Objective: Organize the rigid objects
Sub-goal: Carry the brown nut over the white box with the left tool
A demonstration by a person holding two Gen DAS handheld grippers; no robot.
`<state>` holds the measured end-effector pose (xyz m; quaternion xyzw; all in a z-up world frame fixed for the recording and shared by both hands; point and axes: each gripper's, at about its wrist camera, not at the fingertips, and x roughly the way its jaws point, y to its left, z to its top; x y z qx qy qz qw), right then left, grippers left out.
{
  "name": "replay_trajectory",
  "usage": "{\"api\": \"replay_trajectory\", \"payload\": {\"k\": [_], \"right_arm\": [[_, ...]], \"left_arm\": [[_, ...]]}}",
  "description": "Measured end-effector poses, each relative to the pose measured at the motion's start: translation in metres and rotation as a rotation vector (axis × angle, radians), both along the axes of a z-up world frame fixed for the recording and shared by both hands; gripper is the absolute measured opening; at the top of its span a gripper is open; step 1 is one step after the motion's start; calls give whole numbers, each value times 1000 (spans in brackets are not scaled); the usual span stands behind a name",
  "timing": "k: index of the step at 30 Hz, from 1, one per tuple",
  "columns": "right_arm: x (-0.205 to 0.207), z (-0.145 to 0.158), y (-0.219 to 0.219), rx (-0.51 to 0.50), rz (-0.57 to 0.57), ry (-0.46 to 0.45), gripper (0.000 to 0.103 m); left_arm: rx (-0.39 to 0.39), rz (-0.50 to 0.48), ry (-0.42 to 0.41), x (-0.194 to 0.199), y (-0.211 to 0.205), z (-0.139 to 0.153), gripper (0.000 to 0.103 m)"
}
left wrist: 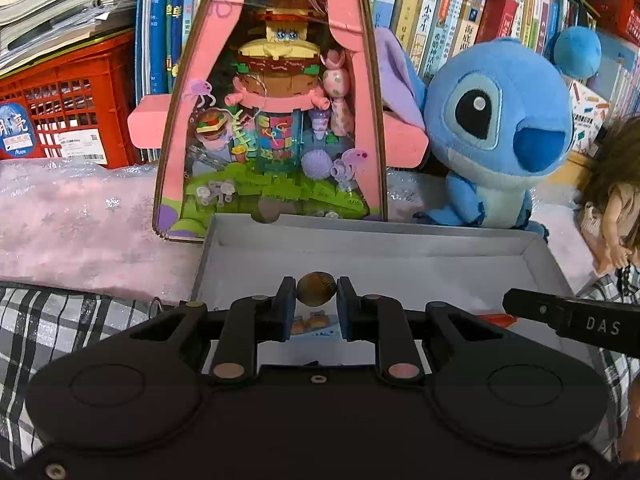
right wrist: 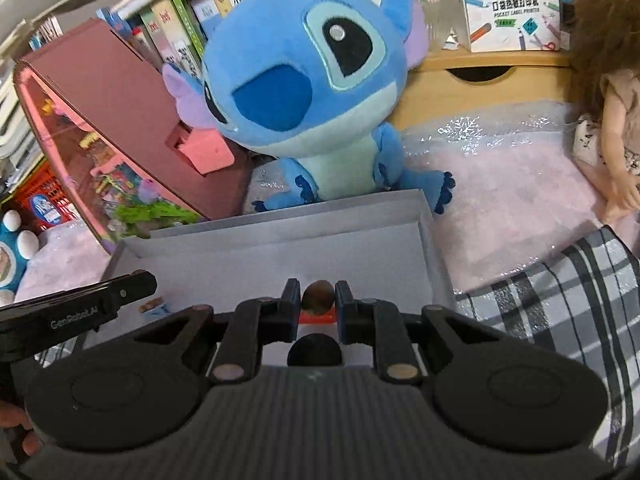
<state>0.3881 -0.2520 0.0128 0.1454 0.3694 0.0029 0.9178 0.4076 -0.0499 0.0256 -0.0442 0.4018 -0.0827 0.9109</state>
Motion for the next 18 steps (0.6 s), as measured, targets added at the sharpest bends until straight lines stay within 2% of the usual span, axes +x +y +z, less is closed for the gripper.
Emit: {"api": "replay_trajectory", "payload": {"k": [18], "right_arm": [[20, -12, 10, -41, 15, 16, 22]], "left_arm": [[28, -13, 2, 5, -3, -9, 20]]}}
